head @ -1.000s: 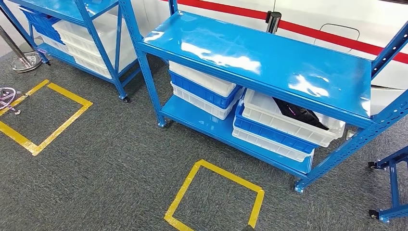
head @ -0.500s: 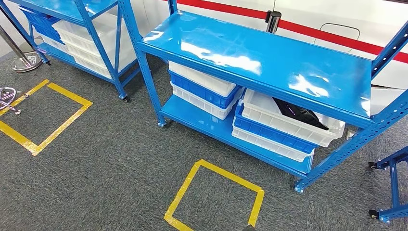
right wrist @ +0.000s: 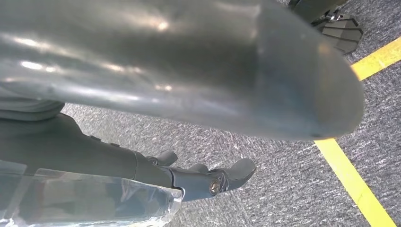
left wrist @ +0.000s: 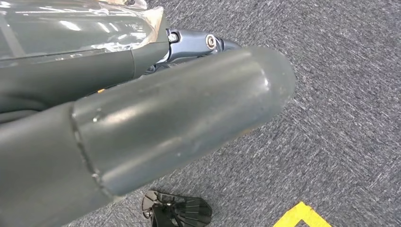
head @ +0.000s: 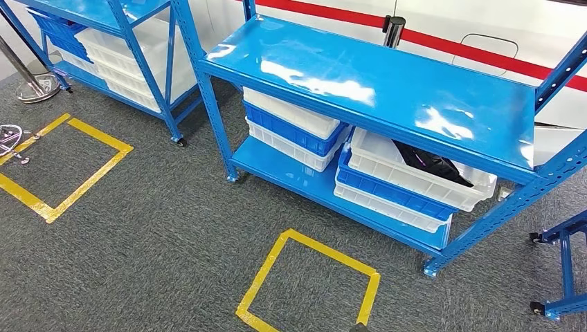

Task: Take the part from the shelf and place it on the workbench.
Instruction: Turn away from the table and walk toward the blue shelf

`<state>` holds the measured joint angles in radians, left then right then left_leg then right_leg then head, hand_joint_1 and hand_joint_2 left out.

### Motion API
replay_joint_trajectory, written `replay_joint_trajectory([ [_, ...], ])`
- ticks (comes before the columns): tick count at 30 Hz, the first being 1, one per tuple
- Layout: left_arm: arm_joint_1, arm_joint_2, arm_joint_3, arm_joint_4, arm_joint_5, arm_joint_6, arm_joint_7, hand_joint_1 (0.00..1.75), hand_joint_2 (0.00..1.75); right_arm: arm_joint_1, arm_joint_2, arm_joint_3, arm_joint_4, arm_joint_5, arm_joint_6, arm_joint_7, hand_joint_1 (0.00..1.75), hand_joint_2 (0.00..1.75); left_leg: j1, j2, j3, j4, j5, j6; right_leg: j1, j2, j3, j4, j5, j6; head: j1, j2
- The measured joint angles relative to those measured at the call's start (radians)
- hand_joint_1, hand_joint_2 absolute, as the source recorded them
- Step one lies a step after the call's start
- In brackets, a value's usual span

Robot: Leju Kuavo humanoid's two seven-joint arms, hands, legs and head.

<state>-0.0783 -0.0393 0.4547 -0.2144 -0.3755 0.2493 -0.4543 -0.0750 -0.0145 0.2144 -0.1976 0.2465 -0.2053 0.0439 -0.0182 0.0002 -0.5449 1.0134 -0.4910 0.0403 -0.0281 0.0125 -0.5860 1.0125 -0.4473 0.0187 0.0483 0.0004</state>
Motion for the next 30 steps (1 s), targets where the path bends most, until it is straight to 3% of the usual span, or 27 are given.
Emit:
replay_joint_trajectory([
  [3,0.000,0.000,0.000,-0.001,0.004,0.003,-0.002,0.00,0.00,0.000,0.001,0.000,0.000,0.004,0.001,0.003,0.00,0.00,0.003,0.001,0.002,-0.009,0.005,0.013,-0.001,0.000,0.000,-0.005,0.003,0.010,0.000,0.000],
  [5,0.000,-0.001,0.001,-0.002,0.007,0.003,-0.004,0.00,0.00,-0.001,-0.001,0.000,0.000,0.005,0.001,0.005,0.00,0.00,0.010,0.005,0.012,-0.030,0.019,0.026,0.003,-0.003,-0.014,0.024,-0.015,0.011,0.001,0.000],
  [8,0.000,-0.002,0.001,-0.002,0.009,0.004,-0.006,0.00,0.00,-0.002,-0.002,0.000,0.000,0.005,0.001,0.008,0.00,0.00,0.014,0.011,0.015,-0.042,0.028,0.033,0.005,-0.005,-0.100,0.202,-0.097,0.001,0.003,0.000],
  [9,0.000,-0.002,0.001,-0.002,0.010,0.004,-0.006,0.00,0.00,-0.001,-0.002,0.000,0.000,0.005,0.001,0.009,0.00,0.00,0.015,0.012,0.014,-0.041,0.027,0.032,0.004,-0.005,-0.127,0.259,-0.117,0.003,0.003,0.000],
  [10,0.000,-0.003,0.001,-0.002,0.010,0.003,-0.006,0.00,0.00,0.000,-0.003,0.000,0.000,0.005,0.001,0.009,0.00,0.00,0.016,0.012,0.015,-0.041,0.027,0.030,0.002,-0.005,-0.136,0.280,-0.120,0.009,0.003,0.000],
  [11,0.000,-0.004,0.001,-0.002,0.010,0.003,-0.006,0.00,0.00,0.001,-0.004,0.000,0.000,0.005,0.001,0.010,0.00,0.00,0.018,0.012,0.015,-0.039,0.025,0.027,0.000,-0.006,-0.124,0.260,-0.108,0.018,0.003,0.000],
  [13,0.000,-0.005,0.001,-0.002,0.010,0.003,-0.006,0.00,0.00,0.000,-0.005,0.000,0.000,0.005,0.001,0.010,0.00,0.00,0.023,0.012,0.017,-0.031,0.017,0.014,-0.007,-0.012,-0.052,0.124,-0.058,0.038,0.003,0.000],
  [14,0.000,-0.005,0.001,-0.002,0.010,0.003,-0.006,0.00,0.00,-0.002,-0.005,0.000,0.000,0.005,0.001,0.010,0.00,0.00,0.024,0.012,0.016,-0.023,0.009,0.004,-0.007,-0.015,-0.017,0.061,-0.038,0.041,0.004,0.000],
  [16,0.000,-0.004,0.001,-0.003,0.010,0.003,-0.006,0.00,0.00,-0.004,-0.004,0.000,0.000,0.005,0.001,0.010,0.00,0.00,0.021,0.013,0.015,-0.013,-0.003,-0.012,-0.005,-0.017,0.014,0.004,-0.025,0.026,0.004,0.000],
  [18,0.000,-0.004,0.001,-0.004,0.010,0.003,-0.007,0.00,0.00,-0.004,-0.003,0.000,0.000,0.006,0.001,0.010,0.00,0.00,0.025,0.014,0.016,-0.011,-0.009,-0.022,-0.001,-0.013,0.016,0.005,-0.027,0.003,0.003,0.000],
  [20,-0.001,-0.004,0.001,-0.006,0.010,0.003,-0.010,0.00,0.00,-0.004,-0.004,0.000,0.000,0.006,0.001,0.011,0.00,0.00,0.033,0.011,0.008,0.014,-0.026,-0.031,-0.002,-0.010,0.021,0.004,-0.028,-0.012,0.002,0.000],
  [22,0.000,-0.004,0.001,-0.008,0.010,0.002,-0.012,0.00,0.00,-0.005,-0.004,0.000,0.000,0.006,0.001,0.011,0.00,0.00,0.036,0.008,-0.043,0.117,-0.078,-0.040,-0.001,-0.010,0.026,0.004,-0.033,-0.023,0.002,0.000],
  [24,0.002,-0.003,0.001,-0.008,0.010,0.002,-0.014,0.00,0.00,-0.004,-0.003,0.000,0.000,0.006,0.001,0.011,0.00,0.00,0.036,0.008,-0.120,0.246,-0.125,-0.043,0.005,-0.009,0.030,0.004,-0.038,-0.031,0.002,0.000],
  [25,0.004,-0.003,0.001,-0.008,0.010,0.002,-0.014,0.00,0.00,-0.004,-0.003,0.000,0.000,0.006,0.001,0.011,0.00,0.00,0.036,0.008,-0.145,0.277,-0.124,-0.041,0.007,-0.008,0.032,0.004,-0.041,-0.033,0.002,0.000],
  [26,0.005,-0.003,0.001,-0.008,0.010,0.002,-0.014,0.00,0.00,-0.004,-0.003,0.000,0.000,0.006,0.001,0.011,0.00,0.00,0.036,0.007,-0.149,0.265,-0.101,-0.036,0.010,-0.006,0.036,0.004,-0.043,-0.035,0.002,0.000],
  [28,0.005,-0.002,0.001,-0.008,0.009,0.002,-0.014,0.00,0.00,-0.004,-0.003,0.000,0.000,0.006,0.000,0.011,0.00,0.00,0.030,0.005,-0.106,0.147,-0.020,-0.016,0.014,-0.002,0.046,0.003,-0.050,-0.035,0.002,0.000],
  [30,0.003,0.001,0.001,-0.008,0.007,0.001,-0.014,0.00,0.00,-0.005,0.000,0.000,0.000,0.006,0.000,0.010,0.00,0.00,0.020,0.006,-0.057,0.037,0.027,0.004,0.017,0.001,0.055,-0.001,-0.057,-0.031,0.003,0.000],
])
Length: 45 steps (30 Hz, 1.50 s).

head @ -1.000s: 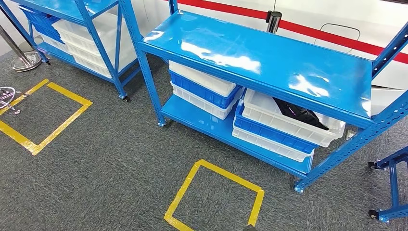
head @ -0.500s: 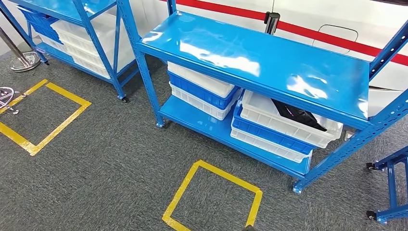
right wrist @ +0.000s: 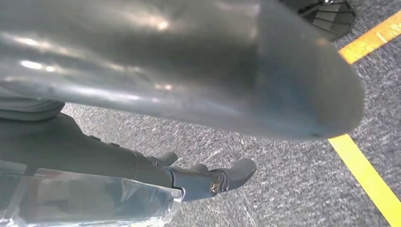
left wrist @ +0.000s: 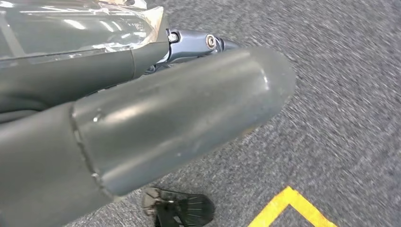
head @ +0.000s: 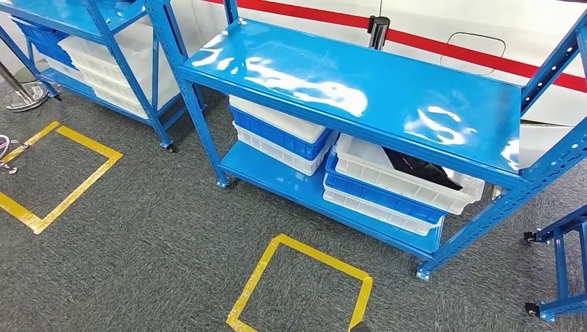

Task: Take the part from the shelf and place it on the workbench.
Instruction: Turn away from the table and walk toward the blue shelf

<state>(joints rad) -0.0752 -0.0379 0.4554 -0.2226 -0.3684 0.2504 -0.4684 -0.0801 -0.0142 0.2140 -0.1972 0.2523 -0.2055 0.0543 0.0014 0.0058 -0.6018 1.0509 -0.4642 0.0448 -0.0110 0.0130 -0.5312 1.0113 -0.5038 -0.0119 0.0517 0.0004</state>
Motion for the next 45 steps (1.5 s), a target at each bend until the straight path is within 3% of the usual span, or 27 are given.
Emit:
replay_joint_trajectory([
  [4,-0.003,0.004,0.000,-0.002,-0.006,-0.001,0.002,0.00,0.00,0.002,0.003,0.000,0.000,0.000,0.000,0.000,0.00,0.00,-0.012,0.002,0.031,-0.061,0.004,0.022,0.002,-0.002,0.016,0.006,0.010,0.031,-0.001,0.000],
  [6,-0.004,0.003,0.000,-0.002,-0.008,-0.003,0.002,0.00,0.00,0.001,0.002,-0.001,0.000,-0.001,-0.001,0.000,0.00,0.00,-0.009,0.000,0.057,-0.079,0.011,0.029,0.002,-0.004,-0.002,0.051,-0.014,0.037,0.000,0.000],
  [9,-0.006,0.001,-0.001,-0.002,-0.009,-0.006,0.005,0.00,0.00,-0.001,-0.002,-0.002,0.000,0.000,-0.001,-0.001,0.00,0.00,-0.008,0.002,0.068,-0.084,0.010,0.031,-0.001,-0.005,-0.104,0.226,-0.092,0.031,0.001,0.000],
  [10,-0.006,0.000,-0.001,-0.002,-0.009,-0.006,0.005,0.00,0.00,0.001,-0.004,-0.003,0.000,0.000,-0.002,-0.001,0.00,0.00,-0.007,0.001,0.069,-0.083,0.008,0.030,-0.003,-0.005,-0.134,0.267,-0.103,0.035,0.001,0.000],
  [11,-0.006,-0.001,-0.001,-0.002,-0.009,-0.007,0.006,0.00,0.00,0.003,-0.005,-0.003,0.001,0.000,-0.002,-0.001,0.00,0.00,-0.006,0.000,0.072,-0.083,0.004,0.027,-0.006,-0.005,-0.147,0.271,-0.095,0.046,0.002,0.000],
  [12,-0.005,-0.002,-0.001,-0.001,-0.009,-0.007,0.006,0.00,0.00,0.005,-0.006,-0.003,0.001,0.001,-0.002,-0.001,0.00,0.00,-0.004,-0.002,0.076,-0.082,0.000,0.022,-0.010,-0.006,-0.140,0.236,-0.070,0.063,0.002,0.000],
  [13,-0.005,-0.003,-0.001,-0.001,-0.009,-0.007,0.006,0.00,0.00,0.006,-0.007,-0.003,0.001,0.001,-0.002,-0.001,0.00,0.00,-0.002,-0.003,0.082,-0.079,-0.006,0.016,-0.015,-0.007,-0.117,0.169,-0.032,0.080,0.002,0.000],
  [14,-0.005,-0.003,-0.001,-0.001,-0.009,-0.007,0.006,0.00,0.00,0.006,-0.007,-0.004,0.001,0.002,-0.002,-0.001,0.00,0.00,0.000,-0.003,0.087,-0.076,-0.013,0.008,-0.018,-0.011,-0.091,0.099,0.003,0.090,0.002,0.000],
  [15,-0.005,-0.002,-0.001,-0.001,-0.009,-0.007,0.006,0.00,0.00,0.005,-0.007,-0.004,0.001,0.003,-0.002,-0.001,0.00,0.00,0.000,-0.003,0.091,-0.071,-0.021,0.001,-0.018,-0.015,-0.071,0.044,0.019,0.087,0.002,0.000],
  [16,-0.005,-0.002,-0.001,-0.002,-0.009,-0.007,0.006,0.00,0.00,0.004,-0.007,-0.005,0.001,0.004,-0.002,-0.001,0.00,0.00,0.000,-0.002,0.093,-0.066,-0.030,-0.007,-0.016,-0.018,-0.057,0.012,0.028,0.075,0.002,0.000],
  [18,-0.006,-0.001,-0.001,-0.002,-0.008,-0.006,0.006,0.00,0.00,0.005,-0.006,-0.005,0.001,0.004,-0.002,-0.002,0.00,0.00,0.000,-0.001,0.096,-0.056,-0.040,-0.020,-0.012,-0.020,-0.051,0.002,0.022,0.036,0.001,0.000],
  [21,-0.007,-0.002,-0.001,-0.002,-0.007,-0.003,0.007,0.00,0.00,0.005,-0.005,-0.006,0.001,0.007,-0.002,-0.002,0.00,0.00,0.007,-0.002,0.085,-0.011,-0.060,-0.036,-0.016,-0.015,-0.027,0.000,0.029,0.010,0.000,0.000],
  [22,-0.007,-0.002,-0.001,-0.002,-0.007,-0.002,0.007,0.00,0.00,0.003,-0.005,-0.006,0.001,0.008,-0.002,-0.002,0.00,0.00,0.010,-0.003,0.060,0.037,-0.080,-0.042,-0.016,-0.014,-0.020,-0.001,0.027,0.004,0.000,0.000],
  [24,-0.006,-0.002,0.000,-0.002,-0.005,0.000,0.006,0.00,0.00,0.002,-0.005,-0.006,0.001,0.009,-0.002,-0.002,0.00,0.00,0.011,-0.004,-0.021,0.164,-0.134,-0.051,-0.014,-0.013,-0.015,-0.001,0.021,-0.004,-0.001,0.000],
  [26,-0.003,-0.002,0.000,-0.002,-0.002,0.001,0.006,0.00,0.00,0.003,-0.004,-0.006,0.001,0.010,-0.002,-0.003,0.00,0.00,0.011,-0.004,-0.088,0.236,-0.152,-0.053,-0.012,-0.011,-0.010,0.000,0.015,-0.009,0.000,0.000],
  [27,-0.002,-0.002,0.000,-0.002,0.000,0.001,0.005,0.00,0.00,0.003,-0.004,-0.006,0.001,0.010,-0.002,-0.003,0.00,0.00,0.011,-0.004,-0.096,0.221,-0.128,-0.050,-0.010,-0.009,-0.005,0.000,0.012,-0.009,0.000,0.000],
  [28,-0.002,-0.002,0.001,-0.002,0.002,0.001,0.004,0.00,0.00,0.003,-0.004,-0.006,0.001,0.010,-0.002,-0.004,0.00,0.00,0.010,-0.004,-0.086,0.170,-0.085,-0.044,-0.009,-0.007,0.002,-0.001,0.008,-0.009,0.000,0.000],
  [30,-0.001,0.000,0.002,-0.002,0.004,0.002,0.003,0.00,0.00,0.002,-0.001,-0.006,0.001,0.010,-0.002,-0.007,0.00,0.00,0.005,-0.006,-0.043,0.039,0.001,-0.026,-0.007,-0.002,0.010,-0.001,-0.001,-0.004,0.000,0.000],
  [31,-0.001,0.001,0.002,-0.002,0.005,0.002,0.002,0.00,0.00,0.001,0.001,-0.006,0.001,0.011,-0.002,-0.008,0.00,0.00,0.000,-0.008,-0.029,-0.003,0.015,-0.017,-0.006,0.000,0.012,-0.001,-0.005,-0.001,0.000,0.000],
  [33,0.000,0.003,0.003,-0.002,0.005,0.002,0.001,0.00,0.00,0.001,0.004,-0.006,0.001,0.012,-0.002,-0.010,0.00,0.00,-0.008,-0.013,-0.023,-0.022,0.012,-0.001,-0.003,0.004,0.012,-0.003,-0.011,0.009,0.000,0.000],
  [36,0.000,0.002,0.004,-0.002,0.006,0.003,0.000,0.00,0.00,0.001,0.005,-0.006,0.001,0.013,-0.002,-0.011,0.00,0.00,-0.004,-0.013,0.001,-0.051,0.040,0.013,0.004,0.001,0.012,0.012,-0.029,0.020,0.000,0.000],
  [37,-0.001,0.001,0.004,-0.002,0.006,0.004,-0.001,0.00,0.00,0.000,0.004,-0.006,0.001,0.013,-0.002,-0.011,0.00,0.00,-0.002,-0.012,0.011,-0.062,0.046,0.014,0.005,0.000,-0.001,0.046,-0.049,0.018,0.001,0.000],
  [39,-0.002,-0.001,0.004,-0.002,0.005,0.005,-0.002,0.00,0.00,-0.001,0.003,-0.006,0.001,0.013,-0.002,-0.011,0.00,0.00,-0.001,-0.010,0.018,-0.070,0.046,0.019,0.004,-0.002,-0.064,0.169,-0.105,0.012,0.003,0.000],
  [41,-0.002,-0.002,0.004,-0.002,0.005,0.006,-0.002,0.00,0.00,0.002,0.002,-0.006,0.001,0.012,-0.002,-0.011,0.00,0.00,-0.003,-0.010,0.018,-0.070,0.042,0.020,0.001,-0.003,-0.124,0.264,-0.135,0.018,0.003,0.000],
  [42,-0.001,-0.002,0.004,-0.002,0.005,0.006,-0.002,0.00,0.00,0.004,0.001,-0.006,0.001,0.012,-0.002,-0.012,0.00,0.00,-0.003,-0.012,0.019,-0.069,0.040,0.018,0.000,-0.003,-0.129,0.260,-0.123,0.027,0.003,0.000],
  [43,-0.001,-0.003,0.004,-0.002,0.005,0.007,-0.002,0.00,0.00,0.006,0.000,-0.006,0.001,0.012,-0.002,-0.012,0.00,0.00,-0.003,-0.013,0.021,-0.068,0.038,0.016,-0.002,-0.004,-0.112,0.214,-0.096,0.037,0.003,0.000],
  [45,0.000,-0.003,0.004,-0.002,0.005,0.007,-0.002,0.00,0.00,0.005,-0.002,-0.006,0.001,0.012,-0.002,-0.012,0.00,0.00,-0.005,-0.015,0.025,-0.063,0.031,0.006,-0.004,-0.007,-0.051,0.069,-0.027,0.050,0.003,0.000],
])
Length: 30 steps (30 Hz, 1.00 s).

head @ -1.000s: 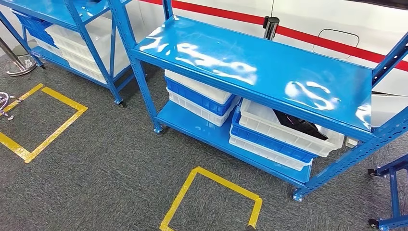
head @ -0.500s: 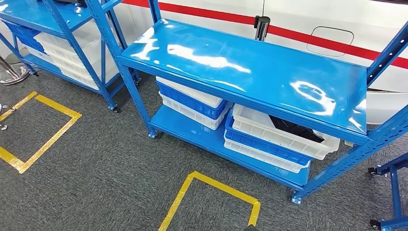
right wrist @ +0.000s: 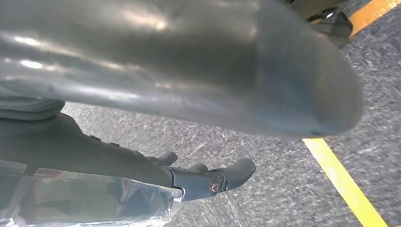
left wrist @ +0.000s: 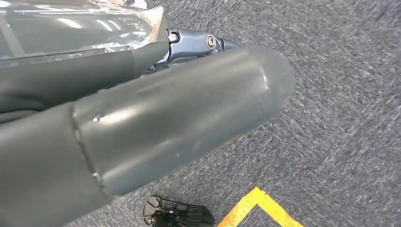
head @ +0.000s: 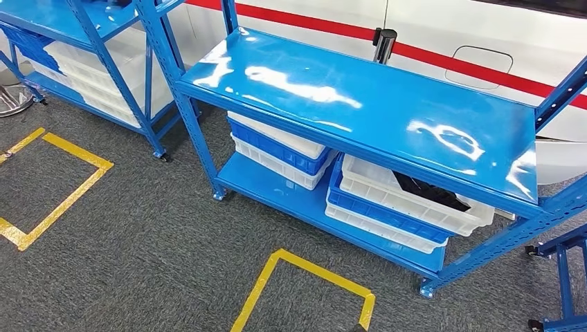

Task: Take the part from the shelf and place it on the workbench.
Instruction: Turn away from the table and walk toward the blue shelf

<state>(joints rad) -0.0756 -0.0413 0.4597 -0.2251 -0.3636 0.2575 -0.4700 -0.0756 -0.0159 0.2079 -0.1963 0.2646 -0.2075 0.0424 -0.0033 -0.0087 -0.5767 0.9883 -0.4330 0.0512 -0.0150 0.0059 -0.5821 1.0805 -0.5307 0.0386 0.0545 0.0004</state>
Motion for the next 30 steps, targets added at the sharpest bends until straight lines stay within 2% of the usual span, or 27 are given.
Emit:
replay_joint_trajectory([
  [1,0.000,0.000,0.000,0.000,0.000,0.000,0.000,0.00,0.00,-0.001,0.000,0.000,0.000,0.000,0.000,0.000,0.00,0.00,-0.002,0.000,0.002,0.004,-0.005,-0.006,0.000,-0.002,0.022,-0.051,0.024,-0.003,0.000,0.000],
  [2,0.000,0.000,0.000,0.000,0.000,0.000,0.000,0.00,0.00,-0.001,-0.001,0.000,0.000,0.000,0.000,0.000,0.00,0.00,-0.004,0.000,0.003,0.008,-0.010,-0.012,0.001,-0.003,0.033,-0.078,0.036,-0.009,-0.001,0.000],
  [4,0.000,0.000,0.000,0.000,0.000,0.000,0.000,0.00,0.00,-0.001,-0.001,0.000,0.000,0.000,0.000,0.000,0.00,0.00,-0.003,0.000,0.004,0.010,-0.016,-0.021,0.003,-0.003,0.037,-0.083,0.043,-0.026,-0.001,0.000],
  [6,0.000,0.000,0.000,0.000,0.000,0.000,-0.001,0.00,0.00,-0.001,0.000,0.000,0.000,0.000,0.000,0.000,0.00,0.00,0.001,0.001,-0.001,0.026,-0.029,-0.031,-0.004,-0.003,0.045,-0.086,0.047,-0.037,-0.002,0.000],
  [7,0.000,-0.001,0.000,0.000,0.000,0.001,-0.001,0.00,0.00,-0.001,0.000,0.000,0.000,-0.001,0.000,-0.001,0.00,0.00,0.004,0.002,-0.013,0.055,-0.048,-0.037,-0.009,-0.004,0.049,-0.088,0.049,-0.043,-0.002,0.000],
  [8,0.000,0.000,0.000,0.000,-0.001,0.001,-0.001,0.00,0.00,-0.001,0.000,0.000,0.000,-0.002,0.000,-0.001,0.00,0.00,0.008,0.003,-0.038,0.108,-0.079,-0.044,-0.011,-0.004,0.051,-0.088,0.050,-0.047,-0.003,0.000],
  [10,0.000,0.001,0.000,0.000,-0.001,0.002,0.000,0.00,0.00,-0.001,0.000,-0.001,0.000,-0.005,0.000,-0.002,0.00,0.00,0.014,0.004,-0.106,0.243,-0.140,-0.057,-0.011,-0.003,0.051,-0.088,0.050,-0.051,-0.004,0.000],
  [11,0.001,0.001,0.000,0.000,-0.002,0.003,0.001,0.00,0.00,0.000,0.000,-0.001,0.000,-0.008,0.000,-0.002,0.00,0.00,0.017,0.004,-0.134,0.291,-0.153,-0.061,-0.011,0.000,0.051,-0.088,0.050,-0.051,-0.004,0.000],
  [12,0.001,0.001,0.000,0.000,-0.003,0.002,0.002,0.00,0.00,0.001,0.000,-0.002,0.000,-0.010,0.001,-0.002,0.00,0.00,0.020,0.005,-0.142,0.299,-0.144,-0.063,-0.011,0.005,0.051,-0.088,0.049,-0.050,-0.004,0.000],
  [13,0.001,0.001,0.000,0.000,-0.005,0.002,0.003,0.00,0.00,0.001,0.001,-0.002,0.000,-0.012,0.002,-0.002,0.00,0.00,0.023,0.004,-0.130,0.268,-0.117,-0.064,-0.012,0.012,0.052,-0.088,0.048,-0.050,-0.004,0.000],
  [14,0.001,0.002,0.000,0.000,-0.006,0.003,0.004,0.00,0.00,0.001,0.001,-0.004,0.000,-0.014,0.003,-0.002,0.00,0.00,0.025,-0.001,-0.099,0.203,-0.080,-0.063,-0.013,0.020,0.054,-0.088,0.048,-0.048,-0.004,0.000],
  [15,0.001,0.003,0.000,0.000,-0.008,0.003,0.006,0.00,0.00,0.000,0.002,-0.005,0.000,-0.015,0.004,-0.002,0.00,0.00,0.027,-0.019,-0.061,0.127,-0.048,-0.061,-0.014,0.028,0.055,-0.088,0.046,-0.046,-0.004,0.000],
  [16,0.001,0.003,-0.001,0.000,-0.009,0.003,0.008,0.00,0.00,-0.001,0.003,-0.007,0.000,-0.015,0.006,-0.002,0.00,0.00,0.028,-0.033,-0.029,0.066,-0.025,-0.058,-0.012,0.036,0.056,-0.088,0.045,-0.042,-0.004,0.000],
  [17,0.000,0.004,-0.001,0.000,-0.011,0.004,0.009,0.00,0.00,-0.001,0.004,-0.008,0.000,-0.014,0.006,-0.002,0.00,0.00,0.026,-0.043,-0.008,0.028,-0.016,-0.054,-0.011,0.044,0.055,-0.088,0.045,-0.036,-0.004,0.000],
  [18,0.000,0.004,-0.001,0.000,-0.012,0.005,0.010,0.00,0.00,-0.001,0.005,-0.009,0.000,-0.014,0.008,-0.002,0.00,0.00,0.023,-0.048,-0.001,0.015,-0.017,-0.050,-0.011,0.051,0.052,-0.089,0.044,-0.028,-0.004,0.000],
  [20,-0.002,0.004,-0.001,-0.001,-0.012,0.006,0.011,0.00,0.00,0.000,0.007,-0.010,0.000,-0.012,0.009,0.000,0.00,0.00,0.019,-0.030,0.004,0.009,-0.015,-0.034,-0.012,0.060,0.047,-0.091,0.045,-0.013,-0.003,0.000],
  [21,-0.003,0.004,-0.001,-0.001,-0.012,0.007,0.012,0.00,0.00,0.000,0.006,-0.010,0.000,-0.012,0.009,0.001,0.00,0.00,0.018,-0.022,0.009,0.001,-0.012,-0.024,-0.012,0.053,0.042,-0.082,0.040,-0.009,-0.003,0.000],
  [22,-0.004,0.003,-0.001,-0.002,-0.012,0.007,0.012,0.00,0.00,0.000,0.006,-0.011,0.000,-0.012,0.010,0.001,0.00,0.00,0.018,-0.012,0.013,-0.008,-0.008,-0.015,-0.011,0.042,0.030,-0.058,0.026,-0.009,-0.002,0.000],
  [23,-0.004,0.003,-0.001,-0.003,-0.012,0.008,0.013,0.00,0.00,-0.002,0.006,-0.011,0.000,-0.012,0.010,0.002,0.00,0.00,0.017,-0.002,0.017,-0.015,-0.004,-0.007,-0.010,0.027,0.008,-0.010,0.001,-0.013,-0.001,0.000],
  [25,-0.004,0.002,-0.001,-0.003,-0.013,0.010,0.015,0.00,0.00,-0.003,0.007,-0.012,0.000,-0.011,0.010,0.002,0.00,0.00,0.010,0.018,0.018,-0.016,-0.005,0.001,-0.010,0.009,-0.061,0.120,-0.059,-0.021,0.000,0.000],
  [26,-0.004,0.002,-0.001,-0.003,-0.013,0.011,0.017,0.00,0.00,-0.002,0.006,-0.013,0.000,-0.010,0.010,0.002,0.00,0.00,0.007,0.028,0.018,-0.015,-0.006,0.002,-0.010,0.007,-0.088,0.172,-0.077,-0.020,0.000,0.000],
  [27,-0.004,0.002,-0.001,-0.003,-0.013,0.012,0.017,0.00,0.00,-0.001,0.006,-0.014,0.000,-0.009,0.010,0.002,0.00,0.00,0.005,0.037,0.018,-0.015,-0.007,0.003,-0.010,0.006,-0.098,0.191,-0.079,-0.015,0.000,0.000],
  [28,-0.005,0.002,-0.001,-0.003,-0.012,0.012,0.018,0.00,0.00,0.000,0.005,-0.015,0.000,-0.007,0.010,0.002,0.00,0.00,0.003,0.047,0.018,-0.013,-0.009,0.003,-0.010,0.003,-0.087,0.168,-0.063,-0.007,0.001,0.000],
  [29,-0.005,0.001,-0.001,-0.004,-0.012,0.012,0.018,0.00,0.00,0.001,0.004,-0.016,0.000,-0.006,0.010,0.002,0.00,0.00,0.001,0.056,0.019,-0.011,-0.011,0.002,-0.009,-0.005,-0.056,0.107,-0.035,0.001,0.001,0.000],
  [30,-0.005,0.000,-0.001,-0.004,-0.012,0.012,0.018,0.00,0.00,0.000,0.003,-0.017,0.000,-0.005,0.010,0.002,0.00,0.00,0.000,0.065,0.020,-0.007,-0.014,-0.001,-0.008,-0.024,-0.018,0.032,-0.006,0.003,0.001,0.000],
])
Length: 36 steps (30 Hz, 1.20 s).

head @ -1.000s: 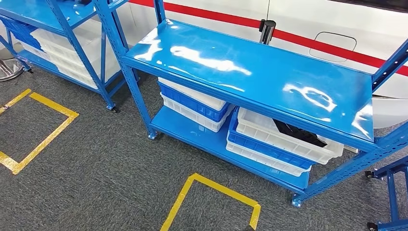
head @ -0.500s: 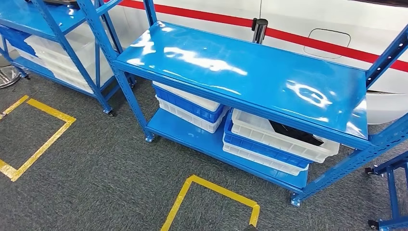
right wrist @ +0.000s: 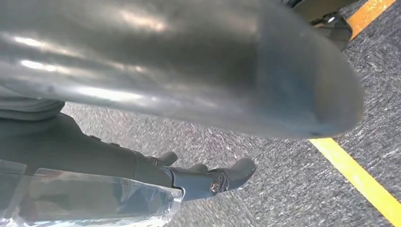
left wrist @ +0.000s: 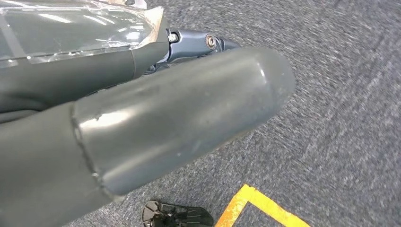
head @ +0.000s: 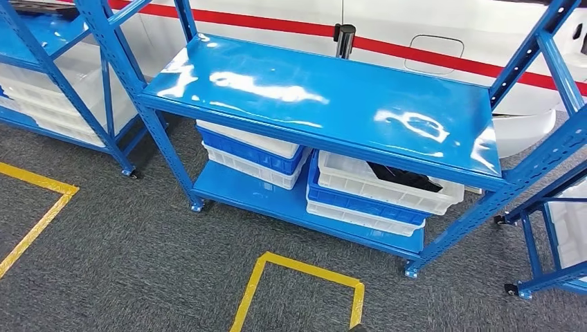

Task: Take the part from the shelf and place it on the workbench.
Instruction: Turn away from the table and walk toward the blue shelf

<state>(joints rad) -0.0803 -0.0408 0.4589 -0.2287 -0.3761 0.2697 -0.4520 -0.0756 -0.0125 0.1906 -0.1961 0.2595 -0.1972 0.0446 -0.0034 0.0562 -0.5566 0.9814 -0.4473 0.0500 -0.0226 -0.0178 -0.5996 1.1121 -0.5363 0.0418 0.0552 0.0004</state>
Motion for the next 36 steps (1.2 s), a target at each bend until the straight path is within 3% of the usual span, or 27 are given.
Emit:
replay_joint_trajectory([
  [2,0.000,0.000,0.000,0.000,0.000,0.001,0.000,0.00,0.00,-0.004,0.000,-0.001,0.000,0.002,0.000,0.000,0.00,0.00,-0.005,0.016,0.003,0.009,-0.010,-0.009,0.008,-0.035,0.051,-0.104,0.042,-0.006,0.000,0.000],
  [3,0.000,0.001,0.000,-0.001,0.000,0.001,0.000,0.00,0.00,-0.005,0.000,-0.001,0.000,0.004,0.001,0.001,0.00,0.00,-0.008,0.024,0.006,0.012,-0.014,-0.014,0.011,-0.042,0.056,-0.119,0.049,-0.013,-0.001,0.000],
  [5,-0.002,0.001,0.000,-0.002,0.000,0.002,0.001,0.00,0.00,-0.005,0.000,-0.001,0.000,0.007,0.001,0.004,0.00,0.00,-0.007,0.038,0.011,0.014,-0.021,-0.023,0.009,-0.024,0.056,-0.120,0.054,-0.024,-0.002,0.000],
  [6,-0.003,0.001,0.000,-0.003,0.000,0.002,0.001,0.00,0.00,-0.005,0.000,-0.002,0.000,0.008,0.002,0.007,0.00,0.00,-0.004,0.033,0.011,0.021,-0.028,-0.029,0.004,-0.014,0.058,-0.122,0.057,-0.029,-0.002,0.000],
  [8,-0.003,0.002,0.000,-0.003,0.000,0.002,0.001,0.00,0.00,-0.007,0.001,-0.002,0.000,0.009,0.002,0.011,0.00,0.00,0.004,-0.004,-0.011,0.079,-0.073,-0.043,-0.007,0.006,0.062,-0.124,0.065,-0.042,-0.003,0.000],
  [10,-0.001,0.003,0.000,-0.003,0.000,0.002,0.002,0.00,0.00,-0.009,0.001,-0.002,0.000,0.009,0.003,0.013,0.00,0.00,0.012,-0.044,-0.064,0.202,-0.145,-0.054,-0.008,0.026,0.059,-0.124,0.068,-0.049,-0.005,0.000],
  [11,0.000,0.004,0.000,-0.003,0.000,0.002,0.003,0.00,0.00,-0.009,0.001,-0.002,0.000,0.010,0.003,0.014,0.00,0.00,0.015,-0.052,-0.092,0.262,-0.169,-0.058,-0.008,0.037,0.058,-0.124,0.069,-0.049,-0.004,0.000],
  [12,0.000,0.004,0.000,-0.003,0.000,0.002,0.004,0.00,0.00,-0.008,0.002,-0.002,0.000,0.010,0.004,0.014,0.00,0.00,0.018,-0.054,-0.107,0.294,-0.173,-0.061,-0.009,0.049,0.058,-0.124,0.069,-0.049,-0.005,0.000],
  [13,0.000,0.004,0.000,-0.003,0.000,0.002,0.004,0.00,0.00,-0.007,0.002,-0.002,0.000,0.010,0.005,0.014,0.00,0.00,0.021,-0.055,-0.106,0.289,-0.158,-0.063,-0.010,0.061,0.059,-0.123,0.069,-0.048,-0.005,0.000],
  [14,0.000,0.004,0.000,-0.003,0.000,0.002,0.004,0.00,0.00,-0.006,0.002,-0.002,0.000,0.010,0.005,0.014,0.00,0.00,0.026,-0.058,-0.086,0.247,-0.125,-0.065,-0.011,0.074,0.061,-0.123,0.069,-0.048,-0.005,0.000],
  [16,-0.001,0.006,0.000,-0.003,-0.001,0.001,0.005,0.00,0.00,-0.008,0.003,-0.003,0.000,0.010,0.005,0.014,0.00,0.00,0.036,-0.092,-0.023,0.115,-0.057,-0.068,-0.011,0.100,0.062,-0.122,0.070,-0.042,-0.005,0.000],
  [17,-0.001,0.006,0.000,-0.003,-0.001,0.001,0.006,0.00,0.00,-0.011,0.003,-0.003,0.000,0.010,0.005,0.014,0.00,0.00,0.039,-0.113,0.000,0.064,-0.039,-0.069,-0.010,0.112,0.059,-0.121,0.071,-0.037,-0.004,0.000],
  [19,-0.001,0.006,0.000,-0.003,-0.003,0.000,0.007,0.00,0.00,-0.014,0.003,-0.005,0.000,0.010,0.005,0.014,0.00,0.00,0.036,-0.134,0.014,0.026,-0.036,-0.063,-0.008,0.133,0.048,-0.120,0.076,-0.020,-0.004,0.000],
  [21,-0.004,0.006,-0.002,-0.004,-0.006,-0.001,0.008,0.00,0.00,-0.010,0.002,-0.007,0.000,0.010,0.005,0.014,0.00,0.00,0.030,-0.112,0.014,0.021,-0.031,-0.045,-0.012,0.145,0.036,-0.124,0.081,-0.002,-0.003,0.000],
  [22,-0.006,0.006,-0.002,-0.004,-0.008,-0.002,0.008,0.00,0.00,-0.007,0.002,-0.007,0.000,0.010,0.004,0.014,0.00,0.00,0.028,-0.101,0.015,0.016,-0.028,-0.034,-0.011,0.132,0.029,-0.118,0.078,0.003,-0.003,0.000],
  [23,-0.007,0.005,-0.003,-0.004,-0.009,-0.002,0.009,0.00,0.00,-0.006,0.002,-0.007,0.000,0.010,0.004,0.014,0.00,0.00,0.027,-0.088,0.016,0.011,-0.023,-0.023,-0.009,0.107,0.013,-0.091,0.064,0.002,-0.001,0.000],
  [25,-0.007,0.006,-0.003,-0.005,-0.009,-0.003,0.010,0.00,0.00,-0.009,0.003,-0.008,0.000,0.010,0.004,0.014,0.00,0.00,0.020,-0.059,0.015,0.005,-0.019,-0.008,-0.005,0.049,-0.042,0.021,0.010,-0.012,0.003,0.000],
  [27,-0.005,0.006,-0.004,-0.005,-0.010,-0.003,0.012,0.00,0.00,-0.010,0.004,-0.008,0.000,0.010,0.004,0.014,0.00,0.00,0.012,-0.028,0.013,0.005,-0.019,-0.003,-0.003,0.030,-0.101,0.149,-0.040,-0.021,0.005,0.000],
  [28,-0.005,0.006,-0.004,-0.005,-0.010,-0.003,0.013,0.00,0.00,-0.008,0.003,-0.008,0.000,0.010,0.004,0.014,0.00,0.00,0.009,-0.014,0.012,0.005,-0.019,-0.003,-0.002,0.029,-0.110,0.175,-0.045,-0.019,0.005,0.000],
  [29,-0.005,0.005,-0.004,-0.005,-0.010,-0.003,0.014,0.00,0.00,-0.006,0.002,-0.008,0.000,0.010,0.004,0.014,0.00,0.00,0.007,-0.002,0.012,0.006,-0.019,-0.003,-0.001,0.027,-0.097,0.160,-0.036,-0.015,0.005,0.000],
  [30,-0.005,0.004,-0.004,-0.005,-0.010,-0.003,0.015,0.00,0.00,-0.005,0.001,-0.008,0.000,0.010,0.004,0.014,0.00,0.00,0.005,0.010,0.013,0.006,-0.019,-0.003,0.001,0.021,-0.064,0.107,-0.014,-0.010,0.006,0.000],
  [32,-0.006,0.002,-0.004,-0.005,-0.010,-0.002,0.016,0.00,0.00,-0.007,0.000,-0.008,0.000,0.010,0.004,0.014,0.00,0.00,-0.002,0.034,0.016,0.008,-0.022,-0.006,0.010,-0.024,0.021,-0.040,0.030,-0.010,0.006,0.000],
  [33,-0.007,0.002,-0.004,-0.005,-0.010,-0.002,0.016,0.00,0.00,-0.009,0.000,-0.008,0.000,0.011,0.004,0.014,0.00,0.00,-0.005,0.044,0.017,0.009,-0.024,-0.010,0.014,-0.042,0.049,-0.091,0.044,-0.014,0.006,0.000],
  [34,-0.008,0.002,-0.004,-0.005,-0.010,-0.001,0.016,0.00,0.00,-0.011,0.000,-0.008,0.000,0.011,0.004,0.014,0.00,0.00,-0.008,0.054,0.019,0.011,-0.026,-0.014,0.018,-0.053,0.061,-0.118,0.050,-0.020,0.005,0.000],
  [36,-0.010,0.002,-0.004,-0.005,-0.009,0.000,0.016,0.00,0.00,-0.009,0.000,-0.008,0.000,0.011,0.004,0.013,0.00,0.00,-0.006,0.070,0.021,0.011,-0.028,-0.024,0.018,-0.036,0.059,-0.125,0.055,-0.033,0.002,0.000],
])
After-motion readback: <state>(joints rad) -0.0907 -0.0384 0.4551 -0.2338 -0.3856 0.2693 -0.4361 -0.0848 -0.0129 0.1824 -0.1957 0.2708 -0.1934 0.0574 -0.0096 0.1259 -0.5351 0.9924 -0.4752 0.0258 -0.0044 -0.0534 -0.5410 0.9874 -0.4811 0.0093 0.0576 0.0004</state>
